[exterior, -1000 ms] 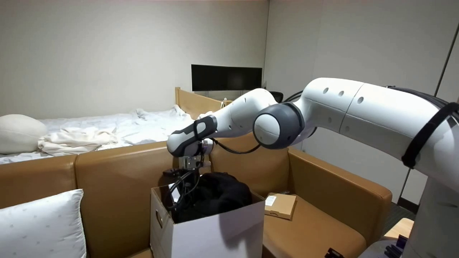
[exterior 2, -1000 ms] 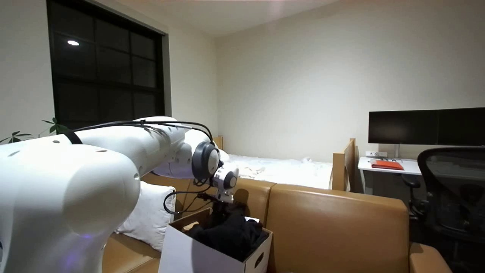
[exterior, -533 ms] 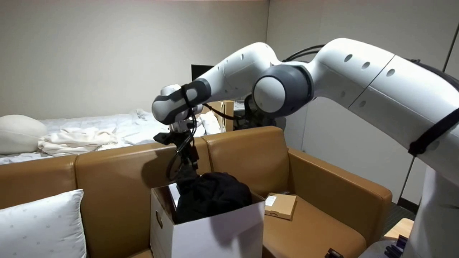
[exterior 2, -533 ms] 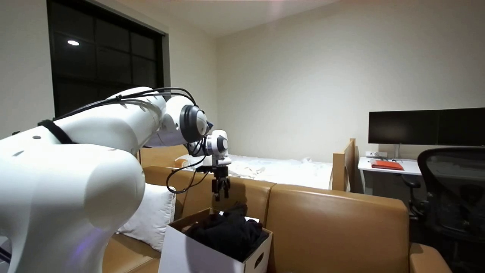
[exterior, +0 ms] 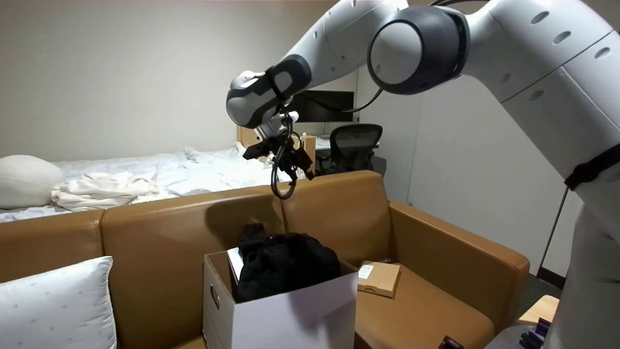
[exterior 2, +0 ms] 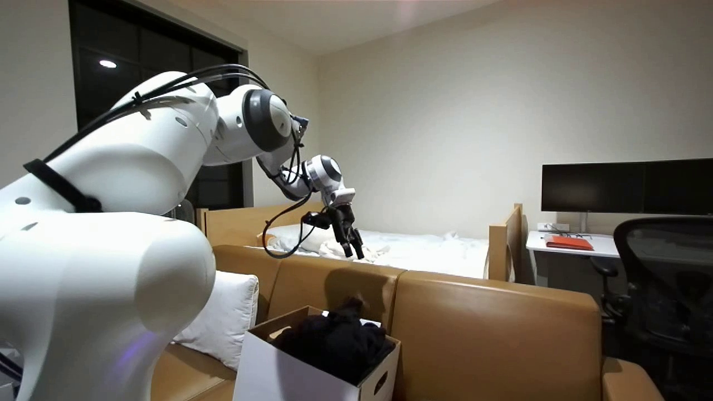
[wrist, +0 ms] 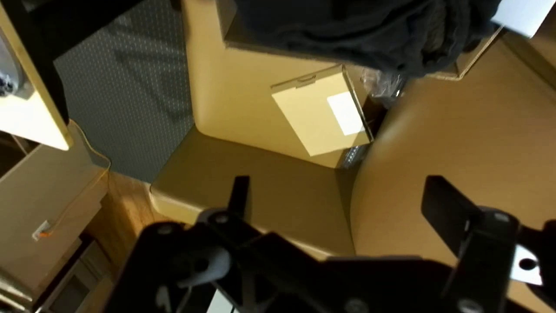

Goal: Pick the cloth on the couch and put it in the box

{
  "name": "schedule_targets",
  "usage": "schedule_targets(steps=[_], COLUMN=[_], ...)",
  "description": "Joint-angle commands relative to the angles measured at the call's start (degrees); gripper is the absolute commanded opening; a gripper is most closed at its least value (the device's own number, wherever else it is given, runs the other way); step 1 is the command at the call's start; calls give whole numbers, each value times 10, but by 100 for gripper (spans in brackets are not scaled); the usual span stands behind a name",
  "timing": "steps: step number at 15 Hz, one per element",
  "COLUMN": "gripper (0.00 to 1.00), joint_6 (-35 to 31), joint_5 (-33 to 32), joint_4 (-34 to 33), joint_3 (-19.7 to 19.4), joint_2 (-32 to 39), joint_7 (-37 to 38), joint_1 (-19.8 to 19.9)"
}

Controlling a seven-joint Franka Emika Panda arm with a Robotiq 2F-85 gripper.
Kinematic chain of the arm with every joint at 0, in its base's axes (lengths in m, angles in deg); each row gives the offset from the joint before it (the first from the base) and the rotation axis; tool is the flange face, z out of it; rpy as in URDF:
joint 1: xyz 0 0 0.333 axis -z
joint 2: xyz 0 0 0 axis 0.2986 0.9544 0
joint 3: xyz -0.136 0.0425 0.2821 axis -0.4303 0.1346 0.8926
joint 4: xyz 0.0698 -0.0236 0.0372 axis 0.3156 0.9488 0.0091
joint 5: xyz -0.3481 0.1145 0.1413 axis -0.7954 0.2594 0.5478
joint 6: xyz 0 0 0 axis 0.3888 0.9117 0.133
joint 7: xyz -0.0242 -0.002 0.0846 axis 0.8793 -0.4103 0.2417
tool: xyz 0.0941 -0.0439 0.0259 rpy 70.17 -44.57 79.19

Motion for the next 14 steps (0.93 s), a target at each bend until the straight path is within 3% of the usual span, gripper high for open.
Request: schedule_targets(steps=[1, 5, 9, 14], gripper=[100, 100, 100, 100], joint_6=[-55, -170, -293, -412], joint_5=[-108, -179, -167, -148], joint_4=[133, 215, 261, 347], joint_3=[29, 40, 42, 58], joint_2=[-105, -168, -186, -194], joint_7=[-105, -242, -393, -495], joint_1=[43, 128, 217, 242])
